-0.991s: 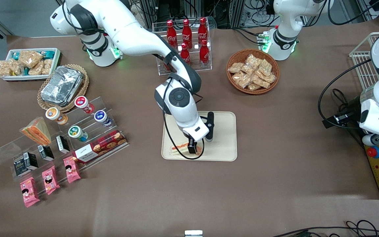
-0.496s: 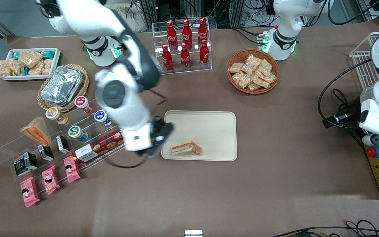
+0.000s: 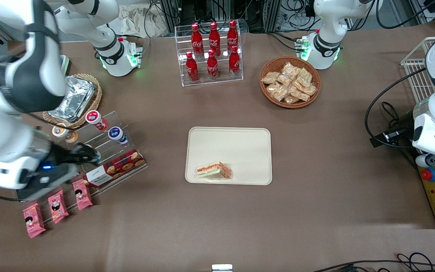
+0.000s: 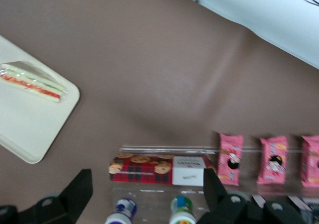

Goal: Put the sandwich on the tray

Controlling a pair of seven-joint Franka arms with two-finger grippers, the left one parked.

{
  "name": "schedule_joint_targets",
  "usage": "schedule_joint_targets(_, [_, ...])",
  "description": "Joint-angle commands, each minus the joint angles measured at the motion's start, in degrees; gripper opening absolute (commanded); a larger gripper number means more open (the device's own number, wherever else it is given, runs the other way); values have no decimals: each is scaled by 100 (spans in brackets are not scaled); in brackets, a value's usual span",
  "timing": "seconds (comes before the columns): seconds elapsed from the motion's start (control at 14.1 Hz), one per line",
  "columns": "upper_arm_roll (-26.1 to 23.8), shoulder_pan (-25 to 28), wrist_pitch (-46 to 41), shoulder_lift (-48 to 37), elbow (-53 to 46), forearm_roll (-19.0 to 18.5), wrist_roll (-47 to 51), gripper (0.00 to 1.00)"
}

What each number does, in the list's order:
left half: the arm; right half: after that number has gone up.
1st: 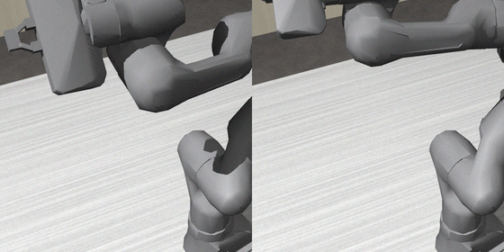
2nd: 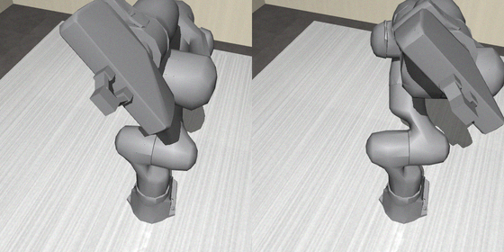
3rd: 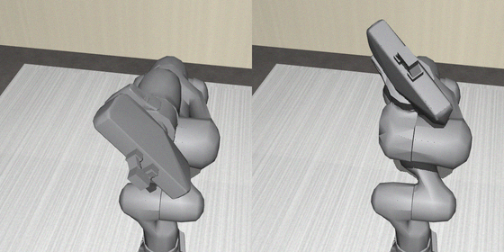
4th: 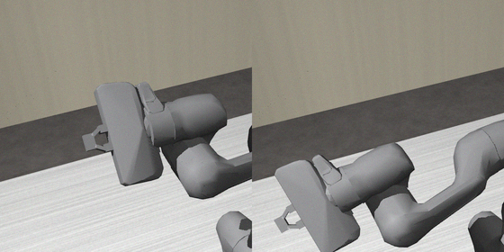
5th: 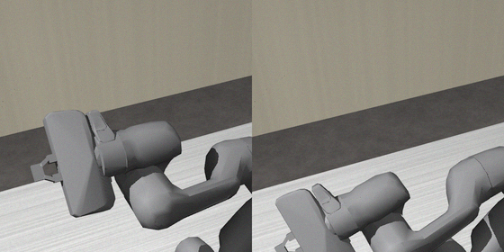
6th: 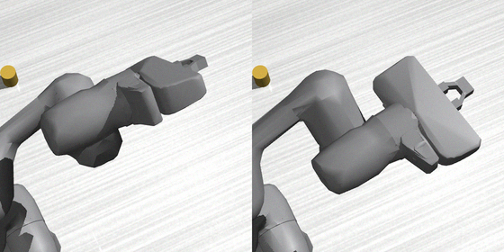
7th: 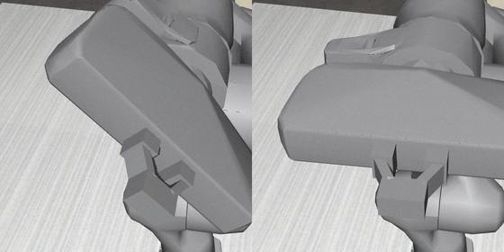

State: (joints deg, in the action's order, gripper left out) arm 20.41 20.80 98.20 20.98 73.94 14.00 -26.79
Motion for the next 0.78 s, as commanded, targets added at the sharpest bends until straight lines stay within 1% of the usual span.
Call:
schedule_joint_targets(0.0, [181, -208, -46, -218, 183, 94, 130, 99])
schedule_joint_targets(0.07, [304, -286, -55, -226, 183, 103, 121, 99])
schedule_joint_targets(0.21, [349, -489, -107, -270, 165, 59, 234, 99])
schedule_joint_targets(0.28, [341, -559, -282, -270, 148, -72, 462, 99])
schedule_joint_targets(0.35, [332, -594, -449, -279, 139, -134, 829, 99])
schedule_joint_targets(0.57, [288, -630, -810, -375, 130, -161, 2174, 99])
schedule_joint_targets(0.64, [279, -621, -889, -393, 130, -213, 2439, 99])
schedule_joint_targets(0.71, [270, -621, -968, -402, 130, -344, 2459, 99])
